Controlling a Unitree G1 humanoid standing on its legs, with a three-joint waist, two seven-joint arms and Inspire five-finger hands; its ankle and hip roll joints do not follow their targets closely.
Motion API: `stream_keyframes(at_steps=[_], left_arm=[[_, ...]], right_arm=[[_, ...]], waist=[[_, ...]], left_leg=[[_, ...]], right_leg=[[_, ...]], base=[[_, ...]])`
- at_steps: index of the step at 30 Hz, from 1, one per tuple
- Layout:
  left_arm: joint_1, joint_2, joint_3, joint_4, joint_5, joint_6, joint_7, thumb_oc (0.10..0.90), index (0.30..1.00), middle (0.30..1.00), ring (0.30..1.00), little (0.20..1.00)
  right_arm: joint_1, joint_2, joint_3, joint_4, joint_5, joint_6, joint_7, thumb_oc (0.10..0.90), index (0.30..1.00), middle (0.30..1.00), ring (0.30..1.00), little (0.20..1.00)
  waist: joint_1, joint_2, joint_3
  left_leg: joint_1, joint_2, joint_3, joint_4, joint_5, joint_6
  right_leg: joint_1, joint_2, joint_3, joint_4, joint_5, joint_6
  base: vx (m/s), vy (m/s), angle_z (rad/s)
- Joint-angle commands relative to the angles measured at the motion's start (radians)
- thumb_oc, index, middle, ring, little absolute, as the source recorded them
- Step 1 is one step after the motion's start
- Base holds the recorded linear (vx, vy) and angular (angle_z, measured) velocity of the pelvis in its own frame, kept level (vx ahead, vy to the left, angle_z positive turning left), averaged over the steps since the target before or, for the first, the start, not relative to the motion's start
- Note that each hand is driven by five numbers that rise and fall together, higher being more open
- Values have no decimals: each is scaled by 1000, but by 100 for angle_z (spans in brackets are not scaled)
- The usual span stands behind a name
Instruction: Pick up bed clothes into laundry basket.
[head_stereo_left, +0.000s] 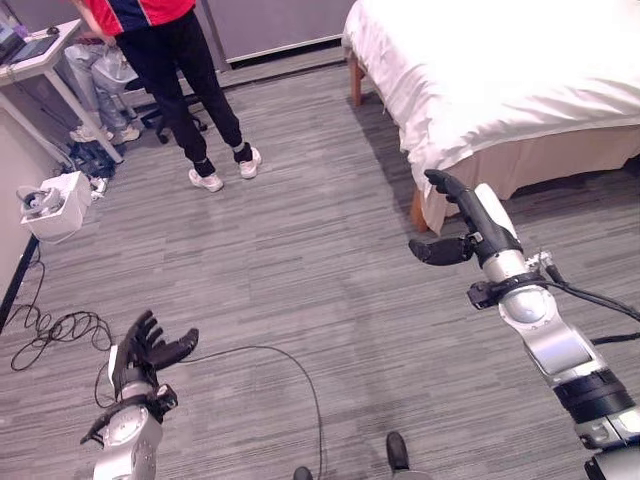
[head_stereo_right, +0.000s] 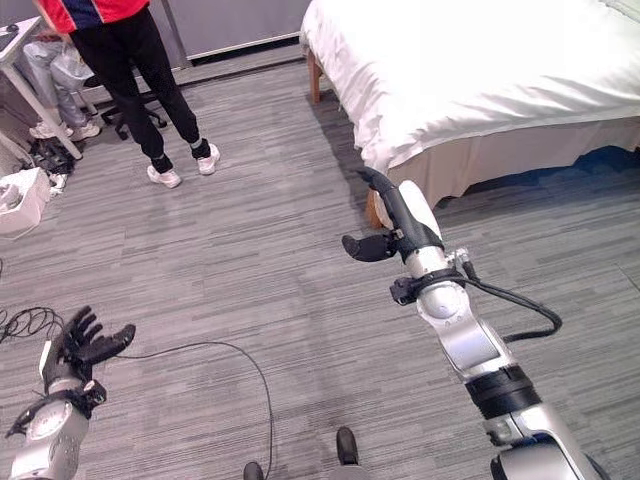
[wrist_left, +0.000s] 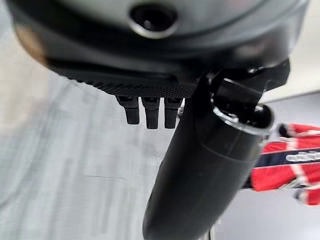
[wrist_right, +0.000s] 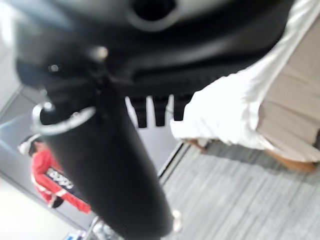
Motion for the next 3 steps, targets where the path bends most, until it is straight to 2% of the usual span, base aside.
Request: stream_keyframes(at_steps=[1,3], left_arm=[[15,159,37,-53,98,-79,-5,800,900,900,900,900],[18,130,32,-65,109,-74,-16,800,900,900,900,900]], right_arm=[[33,21,-42,-25,10,-58,-25,800,900,900,900,900],[101,36,-96,-34,1,-65,-26,800,900,900,900,900]], waist=[[21,-108,-82],[35,-111,-85]], left_leg=[[-42,30,-45,1,-71,-68],[-47,27,-57,1,-72,-66]], right_leg=[[-18,-142,10,4,-81,124],[-13,-142,2,3,-82,124]], base=[[25,15,32],[29,12,11]])
